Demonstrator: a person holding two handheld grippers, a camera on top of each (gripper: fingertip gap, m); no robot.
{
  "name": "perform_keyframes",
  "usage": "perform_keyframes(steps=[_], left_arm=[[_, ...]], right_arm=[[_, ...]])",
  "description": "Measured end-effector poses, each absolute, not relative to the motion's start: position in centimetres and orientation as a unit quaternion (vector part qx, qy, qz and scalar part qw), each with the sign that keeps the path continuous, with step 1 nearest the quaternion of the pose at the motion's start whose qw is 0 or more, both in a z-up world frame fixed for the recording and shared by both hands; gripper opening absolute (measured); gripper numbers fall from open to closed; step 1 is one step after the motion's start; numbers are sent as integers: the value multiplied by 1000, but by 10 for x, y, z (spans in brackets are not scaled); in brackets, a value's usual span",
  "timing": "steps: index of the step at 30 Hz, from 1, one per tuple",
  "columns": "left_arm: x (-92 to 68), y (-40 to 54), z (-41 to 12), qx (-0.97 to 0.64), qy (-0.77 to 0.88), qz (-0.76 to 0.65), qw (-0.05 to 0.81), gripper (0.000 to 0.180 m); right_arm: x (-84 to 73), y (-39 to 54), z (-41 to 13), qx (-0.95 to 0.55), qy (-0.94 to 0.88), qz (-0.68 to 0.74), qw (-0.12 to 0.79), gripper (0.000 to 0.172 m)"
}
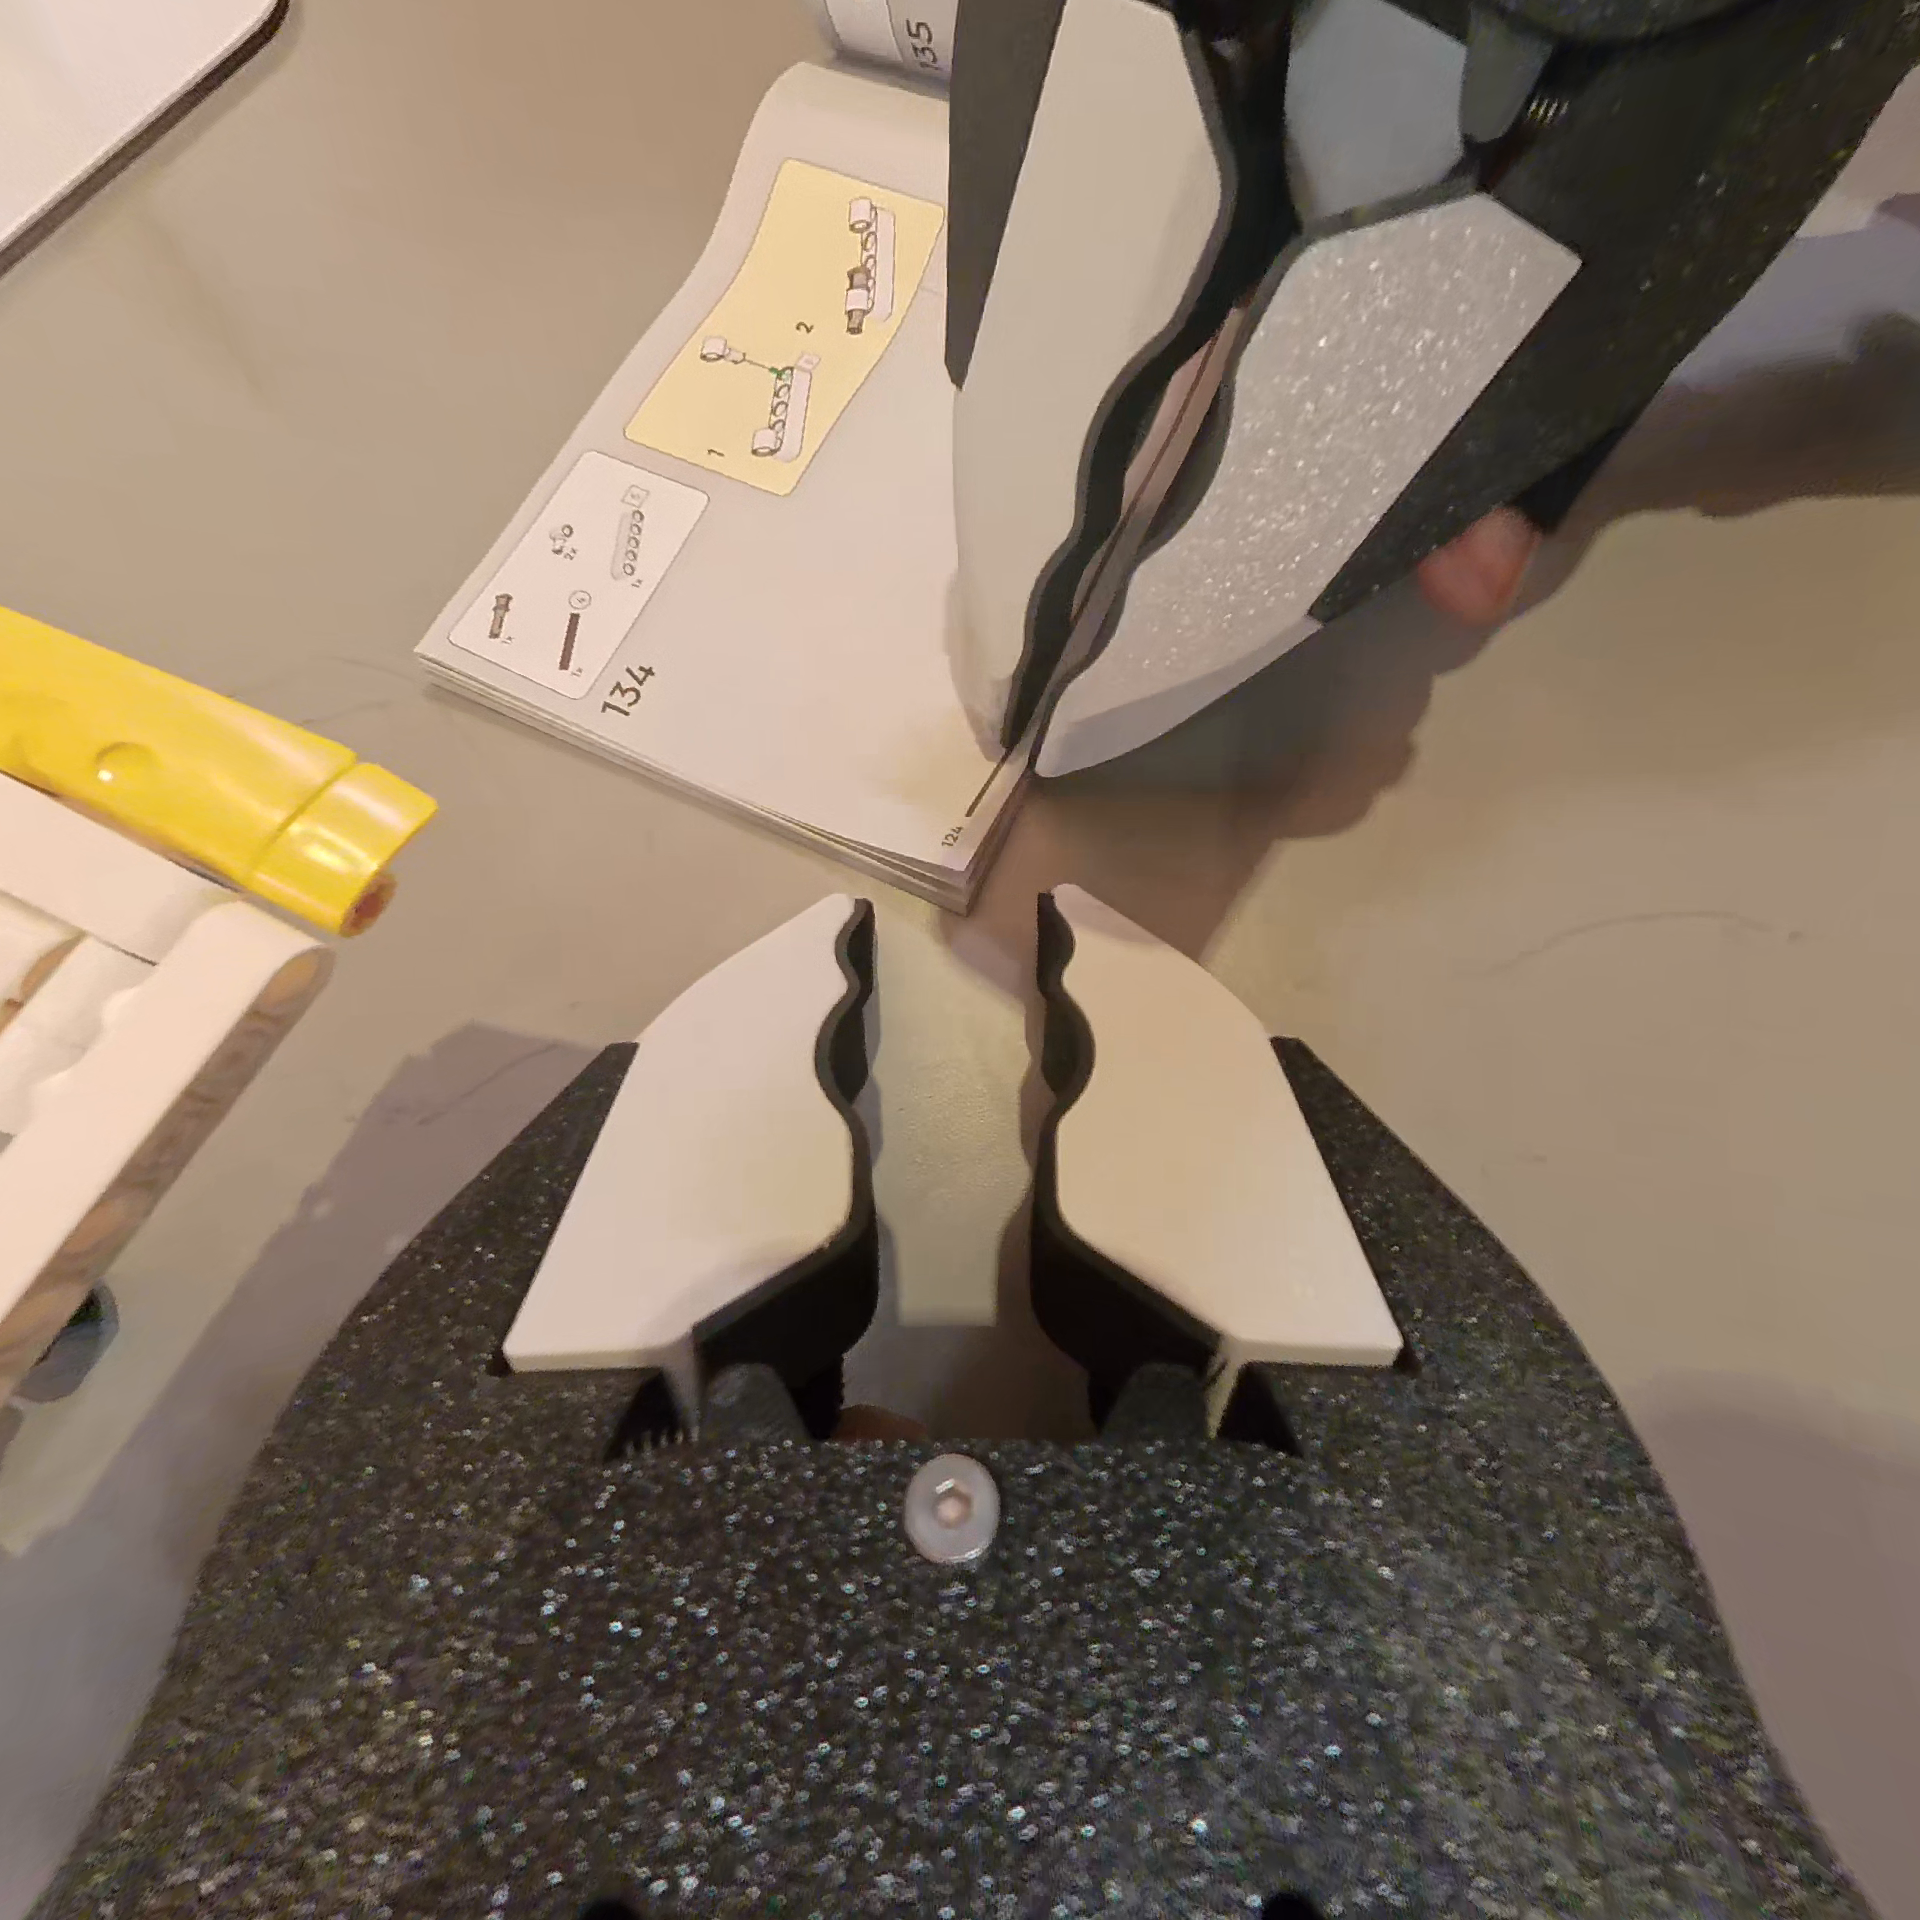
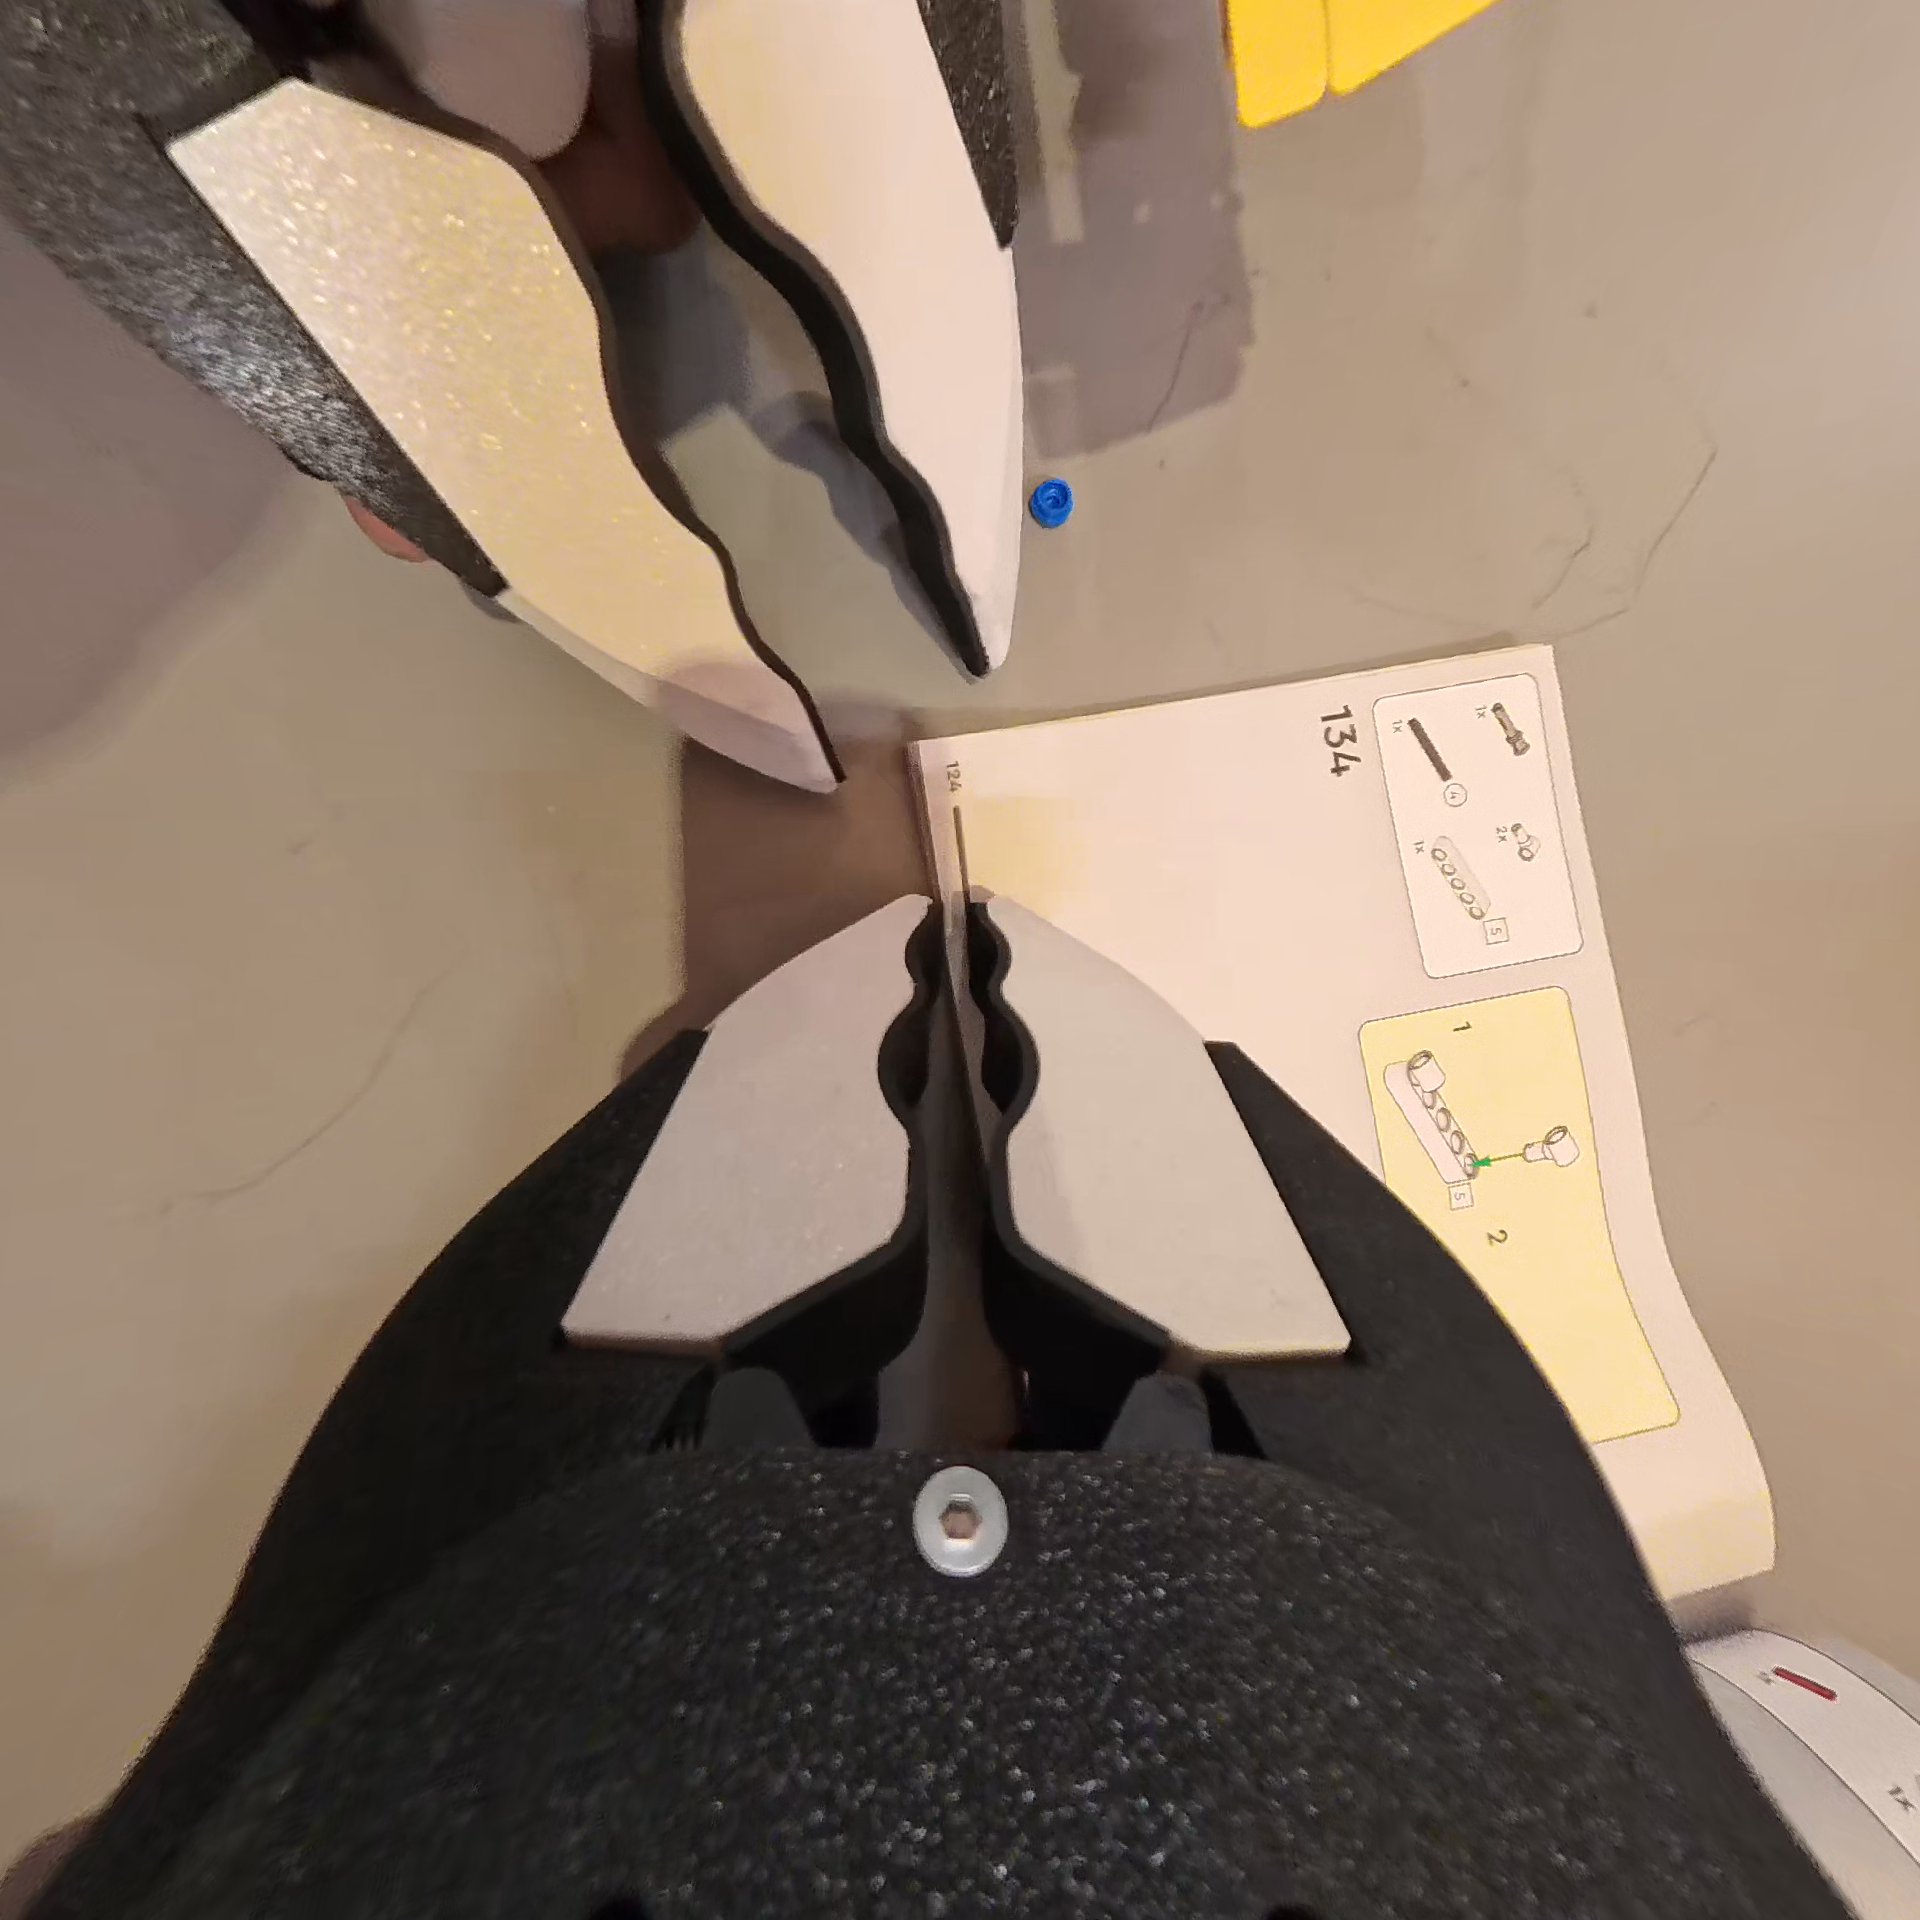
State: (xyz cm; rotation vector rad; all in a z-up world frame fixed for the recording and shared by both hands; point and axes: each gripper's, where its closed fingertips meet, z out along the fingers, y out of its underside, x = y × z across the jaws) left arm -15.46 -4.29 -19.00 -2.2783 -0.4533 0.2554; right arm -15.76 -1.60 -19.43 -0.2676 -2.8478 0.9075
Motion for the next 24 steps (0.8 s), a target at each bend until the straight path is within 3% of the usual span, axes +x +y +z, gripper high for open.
perform_keyframes(steps=[24], left_arm=[[-153,-32,-182,-884,-178,95,422,31]], right_arm=[[-162,-14,-187,-138,-933,327,59,0]])
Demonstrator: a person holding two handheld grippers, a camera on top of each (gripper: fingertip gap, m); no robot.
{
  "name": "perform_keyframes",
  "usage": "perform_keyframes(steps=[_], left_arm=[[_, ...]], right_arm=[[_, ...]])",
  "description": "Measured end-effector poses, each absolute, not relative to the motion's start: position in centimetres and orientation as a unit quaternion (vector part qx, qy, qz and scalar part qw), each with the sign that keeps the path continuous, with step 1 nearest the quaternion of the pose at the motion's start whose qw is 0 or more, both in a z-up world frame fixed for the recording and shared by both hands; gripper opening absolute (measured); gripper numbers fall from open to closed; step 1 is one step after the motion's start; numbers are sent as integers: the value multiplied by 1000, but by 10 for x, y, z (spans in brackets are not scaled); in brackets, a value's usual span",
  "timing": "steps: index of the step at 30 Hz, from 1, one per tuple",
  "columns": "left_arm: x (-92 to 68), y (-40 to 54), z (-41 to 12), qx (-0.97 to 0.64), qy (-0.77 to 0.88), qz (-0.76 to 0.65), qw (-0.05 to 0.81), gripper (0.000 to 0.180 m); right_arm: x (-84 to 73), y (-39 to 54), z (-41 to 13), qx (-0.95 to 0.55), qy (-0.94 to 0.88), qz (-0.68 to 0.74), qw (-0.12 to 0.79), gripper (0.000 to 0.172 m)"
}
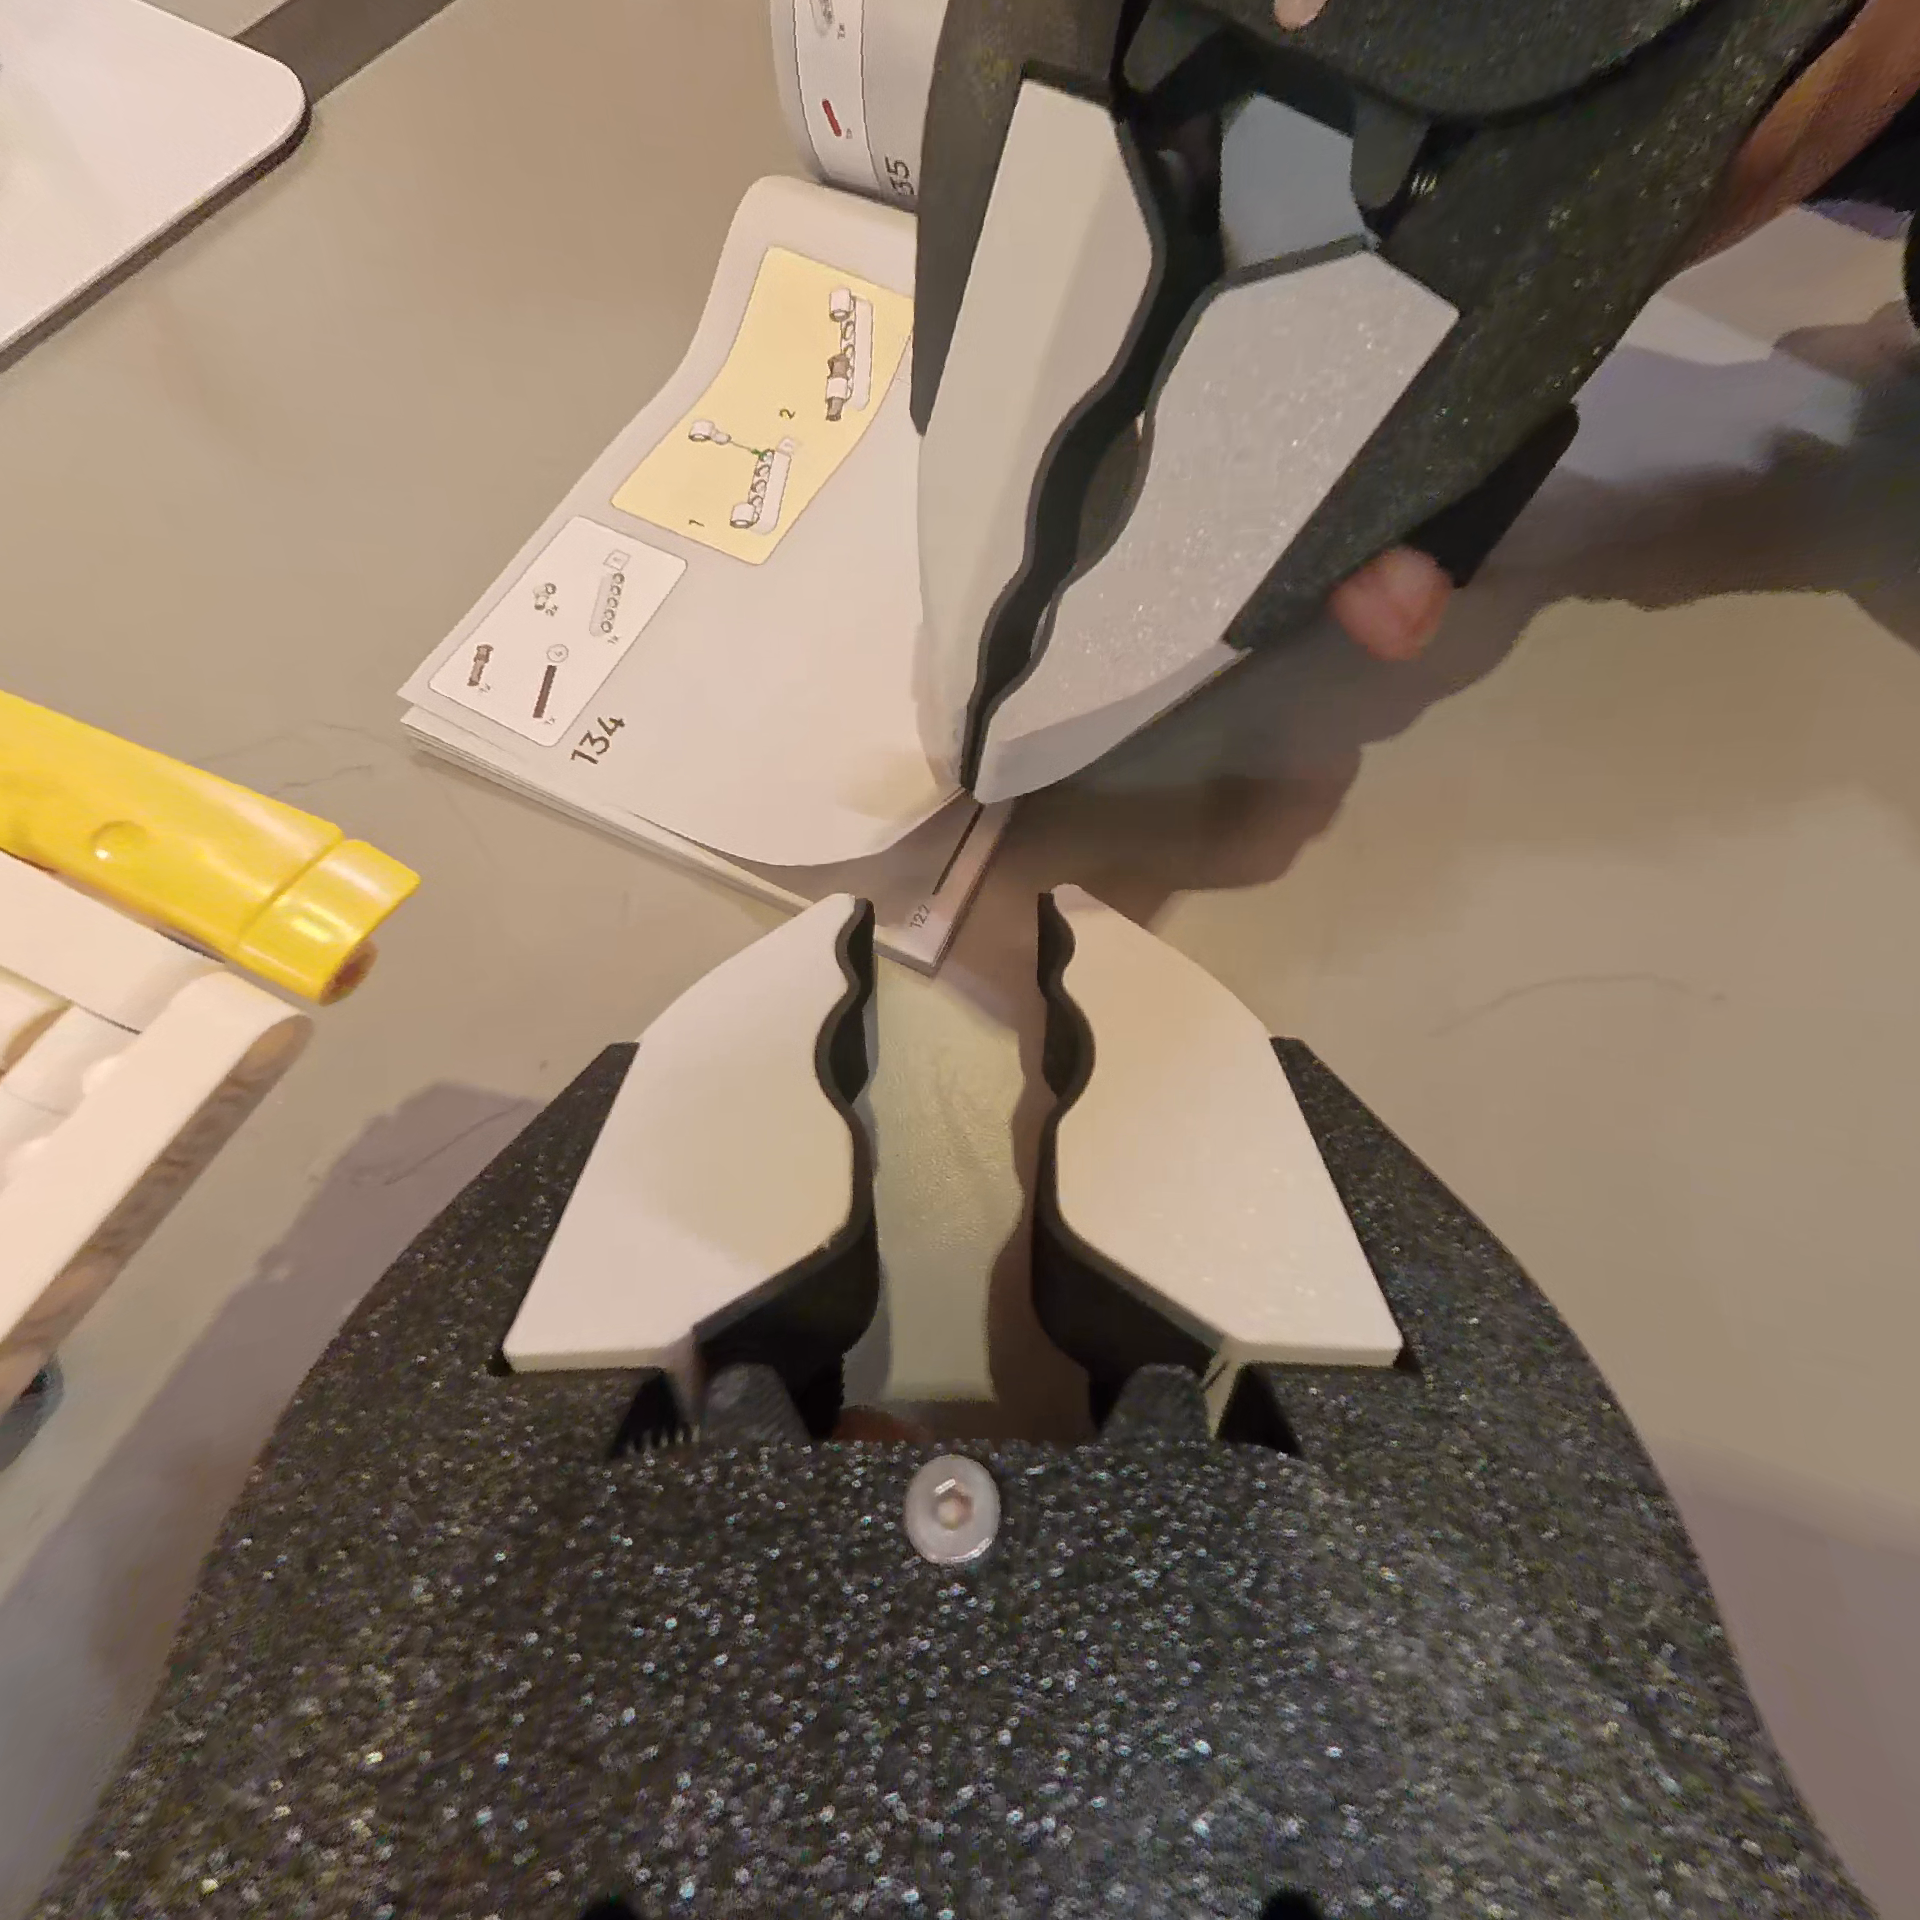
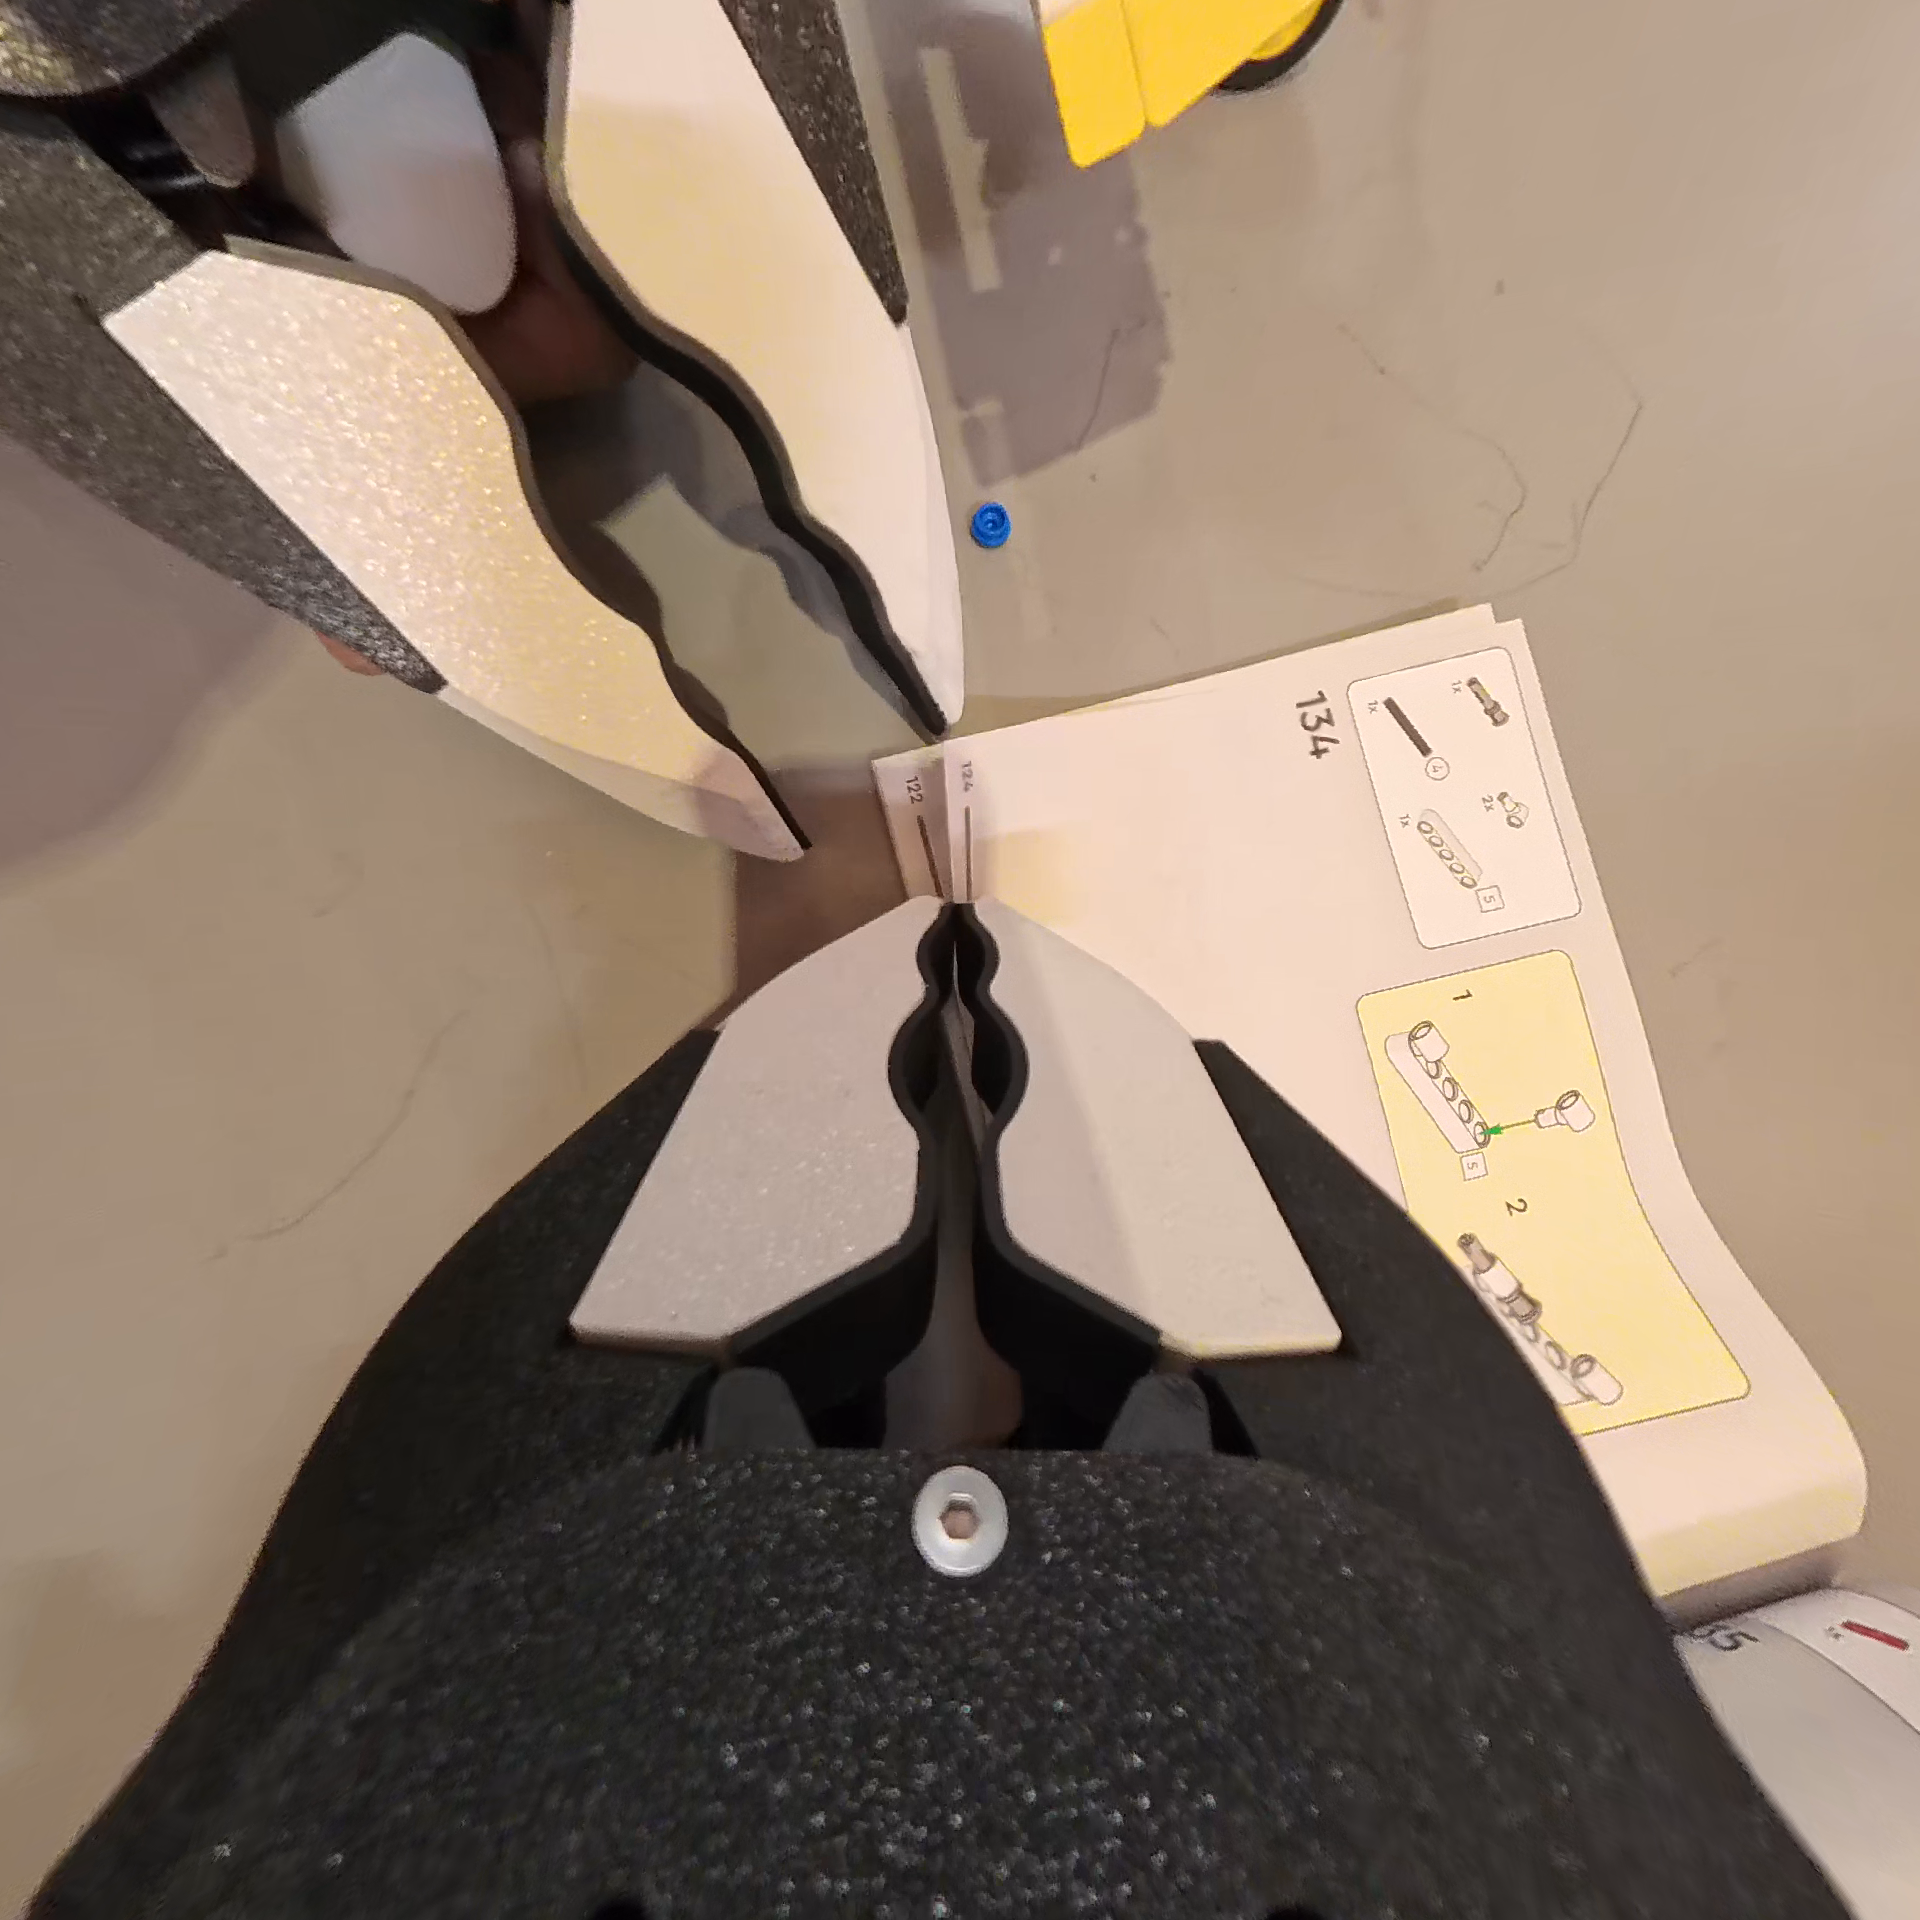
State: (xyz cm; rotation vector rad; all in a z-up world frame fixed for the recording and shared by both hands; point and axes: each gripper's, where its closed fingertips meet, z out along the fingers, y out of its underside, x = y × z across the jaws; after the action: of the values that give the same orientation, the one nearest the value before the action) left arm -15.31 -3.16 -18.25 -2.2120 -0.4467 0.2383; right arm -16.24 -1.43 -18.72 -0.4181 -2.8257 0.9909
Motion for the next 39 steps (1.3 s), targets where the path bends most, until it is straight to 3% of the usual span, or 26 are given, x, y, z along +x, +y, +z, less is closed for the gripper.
perform_keyframes(steps=[29,39], left_arm=[[-164,-24,-171,-860,-195,148,448,31],[-162,-22,-169,-857,-191,148,456,31]], right_arm=[[-185,25,-156,-402,-788,437,164,0],[-185,99,-102,-472,-699,451,292,0]])
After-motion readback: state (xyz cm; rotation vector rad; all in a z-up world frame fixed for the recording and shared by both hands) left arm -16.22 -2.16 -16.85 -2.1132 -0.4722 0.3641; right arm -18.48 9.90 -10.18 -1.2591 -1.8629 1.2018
